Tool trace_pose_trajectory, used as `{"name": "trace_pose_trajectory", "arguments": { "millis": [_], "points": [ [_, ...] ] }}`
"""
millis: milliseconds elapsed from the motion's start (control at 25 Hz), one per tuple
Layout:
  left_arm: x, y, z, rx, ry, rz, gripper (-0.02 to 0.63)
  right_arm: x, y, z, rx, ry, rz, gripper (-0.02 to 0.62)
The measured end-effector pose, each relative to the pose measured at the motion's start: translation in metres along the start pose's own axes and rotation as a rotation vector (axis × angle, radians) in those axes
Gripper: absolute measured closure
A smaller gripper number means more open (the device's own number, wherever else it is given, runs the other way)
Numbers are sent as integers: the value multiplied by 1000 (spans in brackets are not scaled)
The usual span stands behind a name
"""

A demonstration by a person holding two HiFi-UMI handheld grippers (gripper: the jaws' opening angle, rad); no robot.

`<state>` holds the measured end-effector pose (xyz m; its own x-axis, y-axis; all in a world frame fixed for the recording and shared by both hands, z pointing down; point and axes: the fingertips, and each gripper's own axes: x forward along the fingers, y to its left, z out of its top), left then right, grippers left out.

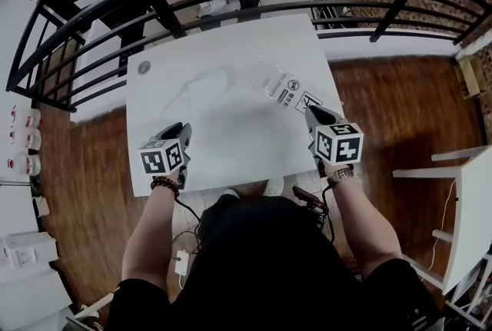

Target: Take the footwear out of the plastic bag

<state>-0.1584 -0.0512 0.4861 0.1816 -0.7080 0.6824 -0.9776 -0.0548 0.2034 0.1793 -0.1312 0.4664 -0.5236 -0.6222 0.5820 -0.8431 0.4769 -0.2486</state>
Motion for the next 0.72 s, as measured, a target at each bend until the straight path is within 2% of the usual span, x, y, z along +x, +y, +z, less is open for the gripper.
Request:
{"name": "trace_pose_trajectory", "arguments": {
  "millis": [120,480,600,720],
  "points": [
    [-1,-22,7,56,-19,-51,506,3,30,10,-65,-16,41,603],
    [-42,-78,24,188,-94,-227,546,-14,135,7,-215,-42,108,603],
    [-60,-93,29,218,-119,-281,582,-21,165,6,-242,-57,120,603],
    [-82,-110,29,252,-147,-331,589,-34,191,1,-252,-80,125,603]
  ]
}}
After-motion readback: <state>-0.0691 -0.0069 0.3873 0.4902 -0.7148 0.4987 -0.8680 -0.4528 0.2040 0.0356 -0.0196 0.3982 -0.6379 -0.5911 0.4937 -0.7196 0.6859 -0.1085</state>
